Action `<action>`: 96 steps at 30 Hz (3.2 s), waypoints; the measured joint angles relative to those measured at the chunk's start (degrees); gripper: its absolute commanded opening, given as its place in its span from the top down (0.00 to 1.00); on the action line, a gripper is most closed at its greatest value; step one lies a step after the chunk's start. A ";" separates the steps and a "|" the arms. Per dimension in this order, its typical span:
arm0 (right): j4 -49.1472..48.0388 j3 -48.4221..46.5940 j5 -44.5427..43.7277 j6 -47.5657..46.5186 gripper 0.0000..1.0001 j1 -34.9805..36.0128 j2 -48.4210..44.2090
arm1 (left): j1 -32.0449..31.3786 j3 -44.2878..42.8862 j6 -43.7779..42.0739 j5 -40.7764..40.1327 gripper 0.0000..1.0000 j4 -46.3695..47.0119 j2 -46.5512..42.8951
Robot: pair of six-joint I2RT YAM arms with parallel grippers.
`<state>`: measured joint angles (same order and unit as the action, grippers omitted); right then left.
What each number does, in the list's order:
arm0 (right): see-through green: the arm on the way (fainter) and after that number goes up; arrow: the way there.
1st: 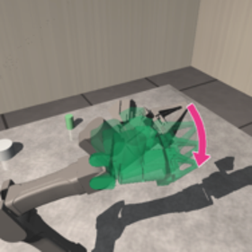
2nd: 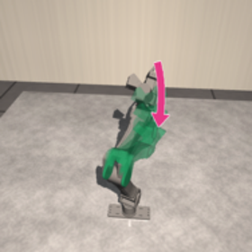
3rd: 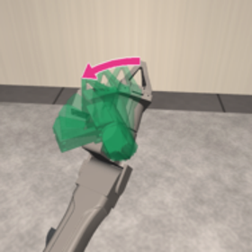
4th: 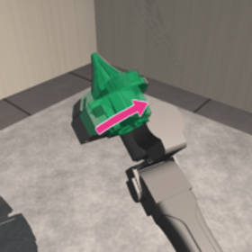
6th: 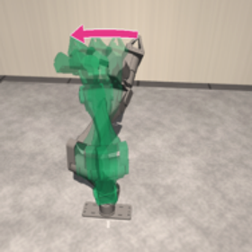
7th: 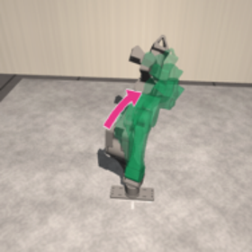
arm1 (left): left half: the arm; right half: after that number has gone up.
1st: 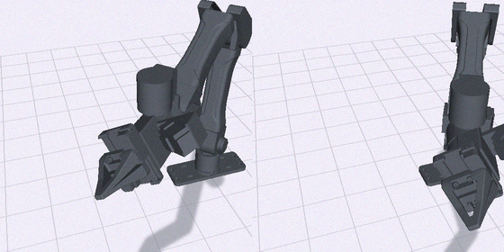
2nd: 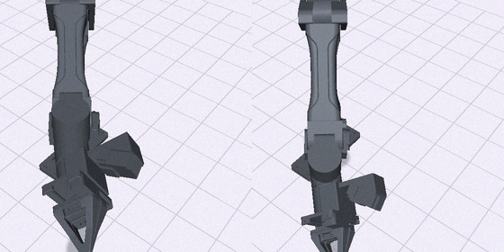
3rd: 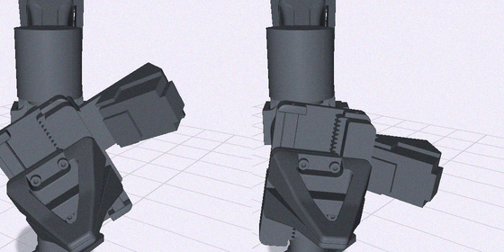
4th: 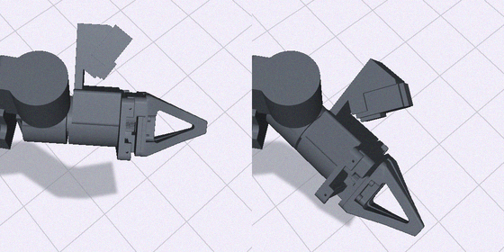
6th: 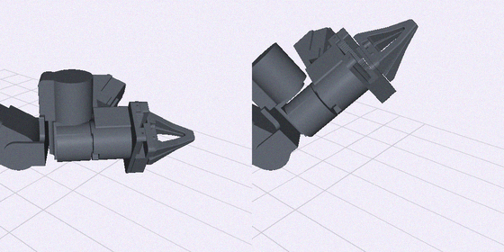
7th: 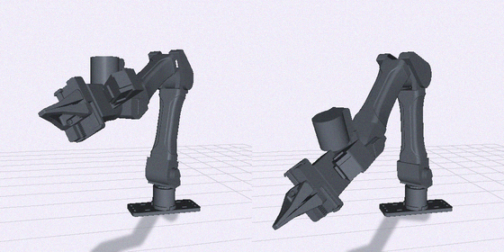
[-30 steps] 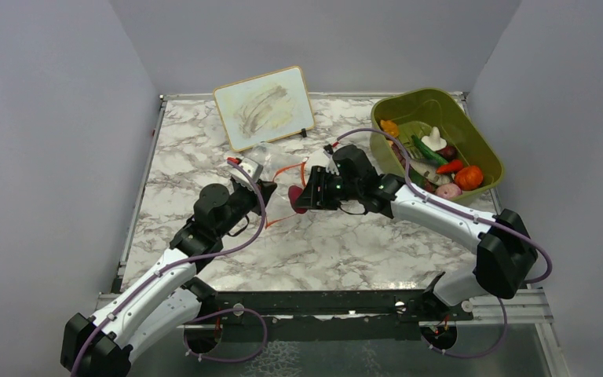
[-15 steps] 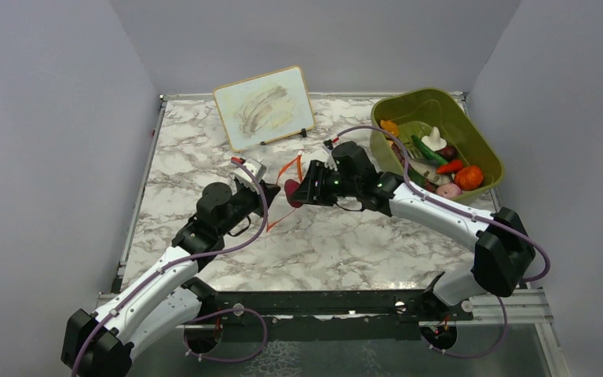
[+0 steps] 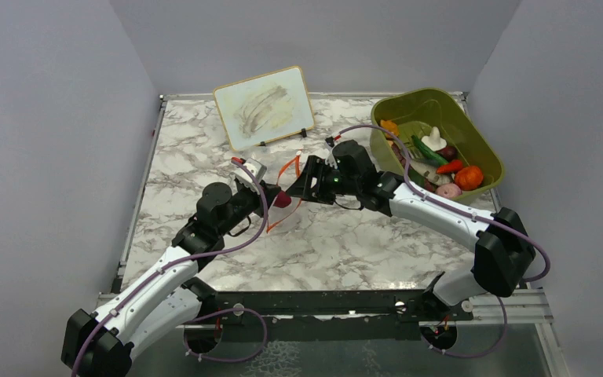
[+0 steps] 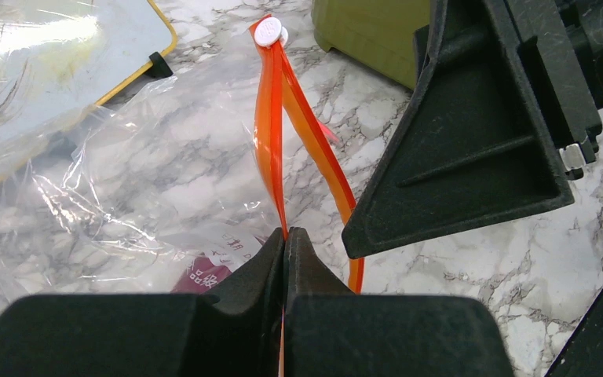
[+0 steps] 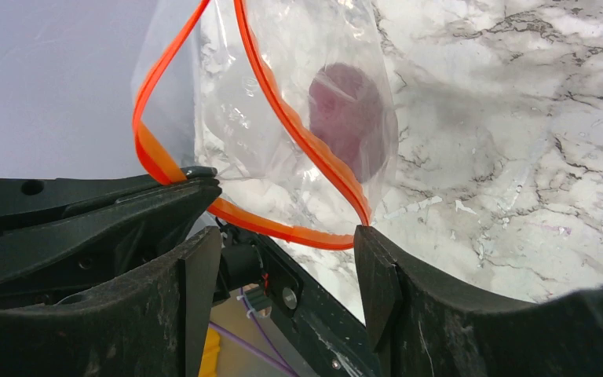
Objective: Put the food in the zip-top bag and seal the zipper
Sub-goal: Place the fake vegetable in the zipper food storage bag, then pick up the fake vegetable from the bin.
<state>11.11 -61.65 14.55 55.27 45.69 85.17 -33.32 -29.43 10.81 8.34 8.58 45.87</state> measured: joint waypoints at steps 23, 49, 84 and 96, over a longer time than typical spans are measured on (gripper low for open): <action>13.49 -15.06 -11.58 -28.37 0.40 -0.17 -4.68 | 0.00 -1.14 -2.93 -0.66 1.00 -4.61 -2.64; 13.27 -16.65 -45.88 -52.87 0.47 -27.82 3.06 | 0.00 -1.09 -5.42 0.02 1.00 -6.10 -5.53; -2.51 -22.51 -45.05 -57.40 0.48 -44.26 31.54 | 0.00 -1.03 -6.49 0.11 1.00 -6.12 -7.04; -2.56 -24.98 -44.22 -58.01 0.47 -46.47 34.67 | 0.00 -1.03 -6.54 0.11 1.00 -6.12 -7.02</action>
<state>8.56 -86.63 -29.67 -2.74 -0.78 119.83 -33.32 -30.46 4.27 8.45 2.46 38.85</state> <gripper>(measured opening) 0.525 0.015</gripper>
